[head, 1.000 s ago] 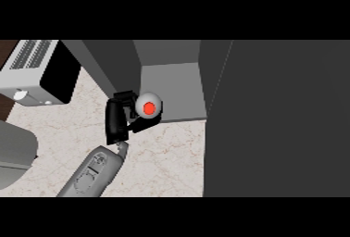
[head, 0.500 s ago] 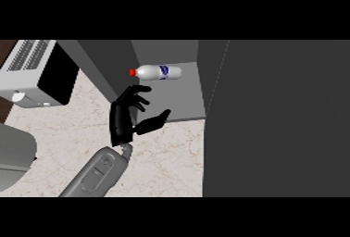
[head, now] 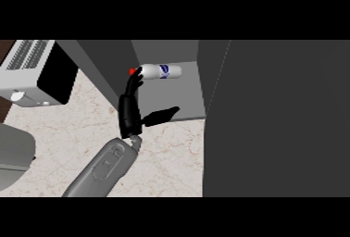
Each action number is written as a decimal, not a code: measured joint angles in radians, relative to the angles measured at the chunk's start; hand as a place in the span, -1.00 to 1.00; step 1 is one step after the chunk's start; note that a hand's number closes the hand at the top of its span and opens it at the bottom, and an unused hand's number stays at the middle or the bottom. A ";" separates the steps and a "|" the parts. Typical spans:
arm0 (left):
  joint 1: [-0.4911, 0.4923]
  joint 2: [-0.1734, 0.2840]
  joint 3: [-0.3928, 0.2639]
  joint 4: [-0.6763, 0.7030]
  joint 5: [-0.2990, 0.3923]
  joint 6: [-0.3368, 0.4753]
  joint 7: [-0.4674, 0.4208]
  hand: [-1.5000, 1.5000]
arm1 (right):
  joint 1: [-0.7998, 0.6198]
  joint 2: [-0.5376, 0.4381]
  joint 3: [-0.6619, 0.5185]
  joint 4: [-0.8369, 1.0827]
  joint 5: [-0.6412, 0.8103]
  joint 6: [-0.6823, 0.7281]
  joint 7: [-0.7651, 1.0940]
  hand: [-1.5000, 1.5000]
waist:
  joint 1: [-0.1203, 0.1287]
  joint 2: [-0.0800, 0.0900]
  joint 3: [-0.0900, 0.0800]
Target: Pick up the bottled water, place it into the cabinet and close the cabinet
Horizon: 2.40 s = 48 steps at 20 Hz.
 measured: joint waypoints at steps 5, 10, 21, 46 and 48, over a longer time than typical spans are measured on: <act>0.004 -0.013 0.020 -0.018 0.066 -0.024 -0.041 -1.00 | 0.012 0.000 0.004 -0.011 0.001 -0.001 -0.004 -1.00 | 0.006 0.002 -0.005; 0.025 -0.027 0.058 -0.052 0.177 -0.127 -0.142 -1.00 | 0.029 -0.004 -0.004 -0.025 -0.001 -0.003 -0.011 -1.00 | 0.019 0.005 -0.010; 0.049 -0.064 0.131 -0.024 0.367 -0.437 -0.423 -1.00 | 0.048 -0.009 -0.010 -0.062 0.008 -0.025 0.002 -1.00 | 0.059 -0.001 -0.010; 0.403 0.017 0.062 -0.698 0.379 -0.566 -0.225 -1.00 | 0.115 -0.033 0.027 -0.125 0.012 -0.062 0.010 -1.00 | 0.090 0.000 -0.010; 0.448 0.016 0.036 -0.753 0.374 -0.570 -0.213 -1.00 | 0.127 -0.040 0.033 -0.129 0.029 -0.058 -0.004 -1.00 | 0.088 0.000 -0.009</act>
